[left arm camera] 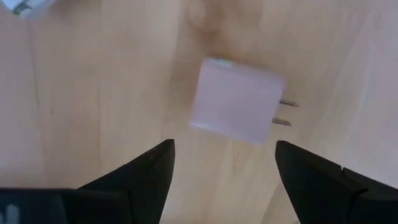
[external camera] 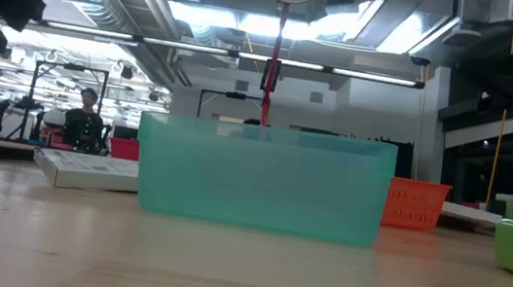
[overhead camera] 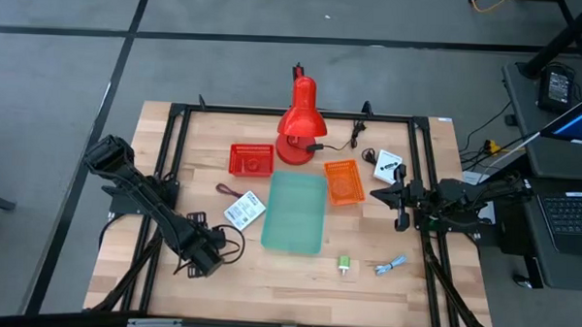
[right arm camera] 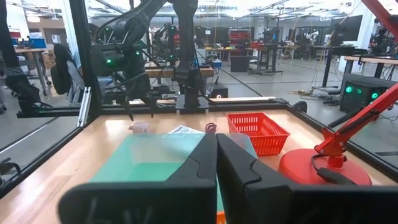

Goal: Pick and place items into bin
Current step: Put the pink charger adapter into the red basket

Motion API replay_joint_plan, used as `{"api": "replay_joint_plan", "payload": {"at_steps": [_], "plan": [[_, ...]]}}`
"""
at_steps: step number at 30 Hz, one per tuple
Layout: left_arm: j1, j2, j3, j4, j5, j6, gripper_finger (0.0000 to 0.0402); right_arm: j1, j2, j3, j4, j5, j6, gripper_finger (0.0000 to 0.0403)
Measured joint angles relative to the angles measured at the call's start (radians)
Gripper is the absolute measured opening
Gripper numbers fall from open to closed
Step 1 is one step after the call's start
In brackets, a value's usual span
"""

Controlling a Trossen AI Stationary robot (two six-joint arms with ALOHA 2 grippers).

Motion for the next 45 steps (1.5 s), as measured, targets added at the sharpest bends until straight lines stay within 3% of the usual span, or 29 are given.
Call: {"api": "replay_joint_plan", "payload": {"at_steps": [15, 24, 45], "plan": [[0.002, 0.0, 0.0, 0.006, -0.021, 0.043, 0.0273, 0.0, 0.0, 0.0, 0.0, -0.009, -0.005, 0.0], [0.002, 0.0, 0.0, 0.128, -0.061, 0.144, 0.0274, 0.0, 0.0, 0.0, -0.001, -0.009, -0.006, 0.0], [0.002, 0.042, 0.0, 0.118, -0.096, 0.147, 0.0274, 0.0, 0.0, 0.0, -0.002, -0.01, -0.006, 0.0]]}}
